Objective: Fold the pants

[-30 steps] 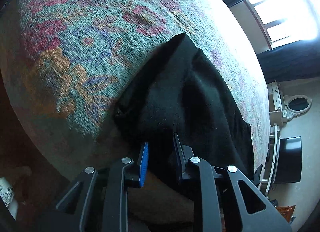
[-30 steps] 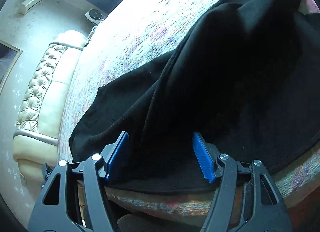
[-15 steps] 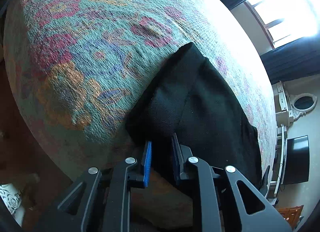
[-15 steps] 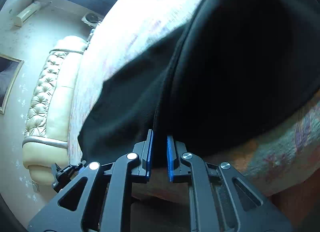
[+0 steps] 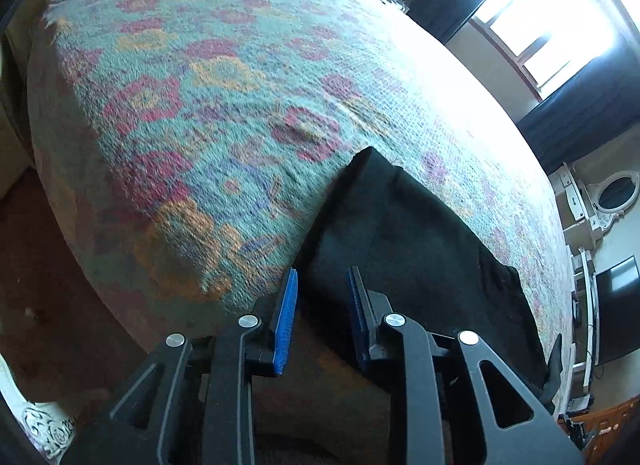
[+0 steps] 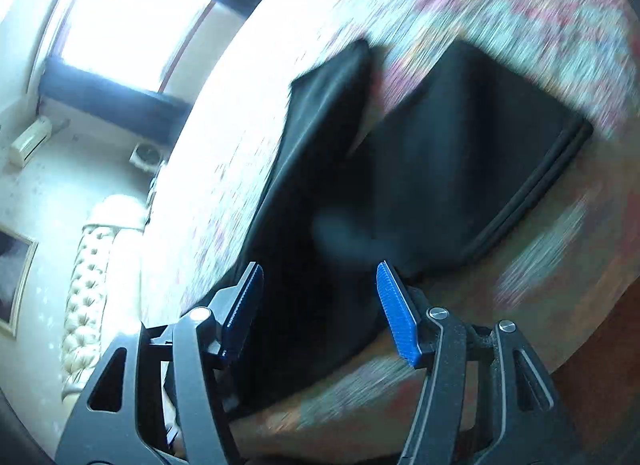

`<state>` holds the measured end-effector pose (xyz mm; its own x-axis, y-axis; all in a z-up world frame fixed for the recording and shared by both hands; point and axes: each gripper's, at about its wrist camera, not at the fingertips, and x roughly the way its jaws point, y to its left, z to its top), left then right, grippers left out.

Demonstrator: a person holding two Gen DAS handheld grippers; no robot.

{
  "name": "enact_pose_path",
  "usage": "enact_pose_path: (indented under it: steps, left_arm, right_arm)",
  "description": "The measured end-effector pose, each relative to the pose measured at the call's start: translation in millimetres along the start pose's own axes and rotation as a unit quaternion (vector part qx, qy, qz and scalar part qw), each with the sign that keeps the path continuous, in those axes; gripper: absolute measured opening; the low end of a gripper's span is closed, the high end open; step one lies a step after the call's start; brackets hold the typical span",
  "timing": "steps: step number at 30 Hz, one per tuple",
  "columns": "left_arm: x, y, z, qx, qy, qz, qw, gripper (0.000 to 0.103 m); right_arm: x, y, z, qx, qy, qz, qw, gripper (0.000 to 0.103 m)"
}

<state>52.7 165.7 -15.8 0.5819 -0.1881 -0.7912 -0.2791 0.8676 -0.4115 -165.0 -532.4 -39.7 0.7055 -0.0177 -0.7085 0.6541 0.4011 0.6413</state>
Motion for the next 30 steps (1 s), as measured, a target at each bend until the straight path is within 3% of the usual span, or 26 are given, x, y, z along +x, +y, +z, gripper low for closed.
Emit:
enact_pose_path:
  steps: [1, 2, 3, 5, 6, 7, 8, 9, 12, 15, 18, 20, 22, 23, 24, 26, 27, 30]
  left_arm:
    - [0, -3, 1, 0.008, -0.005, -0.002, 1.0000, 0.028]
    - [0, -6, 1, 0.014, -0.008, -0.004, 0.9999, 0.036]
    - [1, -9, 1, 0.016, -0.008, -0.011, 0.9998, 0.044]
    - [3, -13, 0, 0.008, -0.005, -0.035, 0.9993, 0.057]
    - [4, -16, -2, 0.004, -0.004, -0.039, 0.9992, 0.058]
    - [5, -20, -4, 0.004, 0.000, -0.039, 0.9992, 0.059]
    - [9, -24, -5, 0.008, 0.004, -0.037, 0.9993, 0.059]
    - [13, -28, -6, 0.011, 0.007, -0.034, 0.9993, 0.059]
    - [26, -40, -13, 0.018, 0.021, -0.028, 0.9992, 0.062]
    - [32, -51, -19, 0.022, 0.021, -0.033, 0.9990, 0.071]
    - [37, -58, -25, 0.039, 0.022, -0.031, 0.9985, 0.072]
    - [41, -57, -27, 0.044, 0.026, -0.028, 0.9983, 0.072]
    - [43, -55, -27, 0.041, 0.031, -0.031, 0.9982, 0.072]
    - [44, -55, -26, 0.038, 0.033, -0.031, 0.9982, 0.072]
    - [45, -54, -25, 0.036, 0.035, -0.032, 0.9982, 0.072]
    - [47, -54, -24, 0.031, 0.038, -0.034, 0.9982, 0.075]
    - [48, -54, -24, 0.028, 0.039, -0.035, 0.9982, 0.076]
    - [51, -56, -25, 0.029, 0.043, -0.028, 0.9982, 0.078]
  right_arm:
    - [-5, -14, 19, -0.012, -0.026, -0.041, 0.999, 0.059]
    - [-10, -28, 36, -0.019, -0.052, -0.073, 0.996, 0.059]
    - [-8, -45, 50, -0.020, -0.050, -0.090, 0.994, 0.060]
    - [19, -73, 66, 0.010, 0.034, -0.070, 0.997, 0.063]
    - [29, -80, 66, 0.019, 0.059, -0.050, 0.997, 0.064]
    - [29, -75, 64, -0.010, 0.054, -0.056, 0.997, 0.061]
    - [32, -64, 61, -0.054, 0.065, -0.064, 0.994, 0.051]
    - [39, -51, 55, -0.097, 0.082, -0.066, 0.990, 0.013]
    - [43, -32, 48, -0.161, 0.084, -0.090, 0.979, 0.013]
    - [35, -33, 64, -0.234, 0.029, -0.182, 0.955, 0.013]
    - [47, -58, 78, -0.192, 0.054, -0.152, 0.968, 0.016]
    - [42, -61, 91, -0.161, 0.050, -0.143, 0.975, 0.030]
    - [23, -66, 107, -0.118, -0.005, -0.188, 0.975, 0.049]
    - [10, -64, 112, -0.096, -0.046, -0.226, 0.968, 0.052]
    - [2, -58, 115, -0.078, -0.070, -0.228, 0.968, 0.052]
    - [10, -26, 113, -0.081, -0.066, -0.168, 0.980, 0.055]
    - [25, -1, 110, -0.105, -0.057, -0.161, 0.980, 0.059]
    - [75, 91, 88, -0.221, -0.020, -0.155, 0.963, 0.073]
